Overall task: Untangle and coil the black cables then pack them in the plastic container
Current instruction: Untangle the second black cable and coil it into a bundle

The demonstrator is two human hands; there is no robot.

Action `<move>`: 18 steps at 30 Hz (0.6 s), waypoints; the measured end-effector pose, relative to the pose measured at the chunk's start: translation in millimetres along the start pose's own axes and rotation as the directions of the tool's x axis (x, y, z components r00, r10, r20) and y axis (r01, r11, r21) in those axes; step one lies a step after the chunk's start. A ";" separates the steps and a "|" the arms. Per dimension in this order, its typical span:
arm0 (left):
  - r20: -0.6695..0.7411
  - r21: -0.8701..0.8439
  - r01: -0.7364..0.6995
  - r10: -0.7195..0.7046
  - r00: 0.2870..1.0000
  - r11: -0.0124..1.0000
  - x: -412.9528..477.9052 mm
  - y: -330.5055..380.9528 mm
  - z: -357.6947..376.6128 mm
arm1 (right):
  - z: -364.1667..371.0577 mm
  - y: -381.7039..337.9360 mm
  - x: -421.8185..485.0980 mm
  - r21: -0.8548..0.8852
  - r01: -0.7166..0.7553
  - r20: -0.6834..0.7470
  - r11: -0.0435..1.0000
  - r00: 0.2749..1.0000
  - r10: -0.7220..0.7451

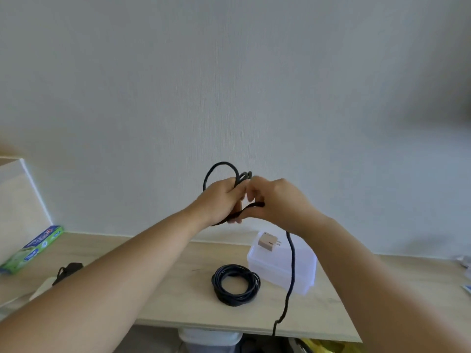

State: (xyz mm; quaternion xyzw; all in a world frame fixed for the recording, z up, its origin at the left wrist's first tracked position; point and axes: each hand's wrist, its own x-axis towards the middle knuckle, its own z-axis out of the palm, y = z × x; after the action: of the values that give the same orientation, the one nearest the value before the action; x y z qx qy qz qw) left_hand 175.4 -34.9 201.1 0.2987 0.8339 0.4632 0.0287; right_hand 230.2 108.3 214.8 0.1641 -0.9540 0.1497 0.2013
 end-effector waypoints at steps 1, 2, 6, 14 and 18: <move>0.076 0.004 0.028 -0.028 0.997 1.000 -2.3 1.9 1.1 | 5.3 3.9 -0.6 -0.022 0.011 -0.074 1.000 0.997 -0.012; 0.146 0.037 0.050 -0.055 0.988 0.998 -3.8 3.1 2.4 | 10.2 7.9 -0.9 -0.063 0.038 -0.141 0.997 0.989 -0.047; 0.389 -0.039 0.235 -0.202 0.899 0.971 -7.0 2.8 -0.1 | 19.4 19.5 -4.5 -0.019 0.014 -0.275 1.000 0.961 -0.018; 0.625 -0.340 0.352 -0.070 0.778 0.872 -5.3 1.8 -21.8 | 36.2 40.3 -32.6 0.806 -0.281 0.287 0.520 0.955 0.070; 0.647 -0.497 0.486 -0.066 0.759 0.718 -1.4 0.3 -24.5 | 37.9 37.0 -38.2 0.941 -0.289 0.284 0.176 0.957 0.052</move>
State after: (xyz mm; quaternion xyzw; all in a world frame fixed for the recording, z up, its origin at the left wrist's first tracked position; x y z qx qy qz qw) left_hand 168.8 -54.1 215.0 0.2626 0.6095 0.5918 0.4575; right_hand 236.7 138.0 157.0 0.1593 -0.6688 0.7240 -0.0569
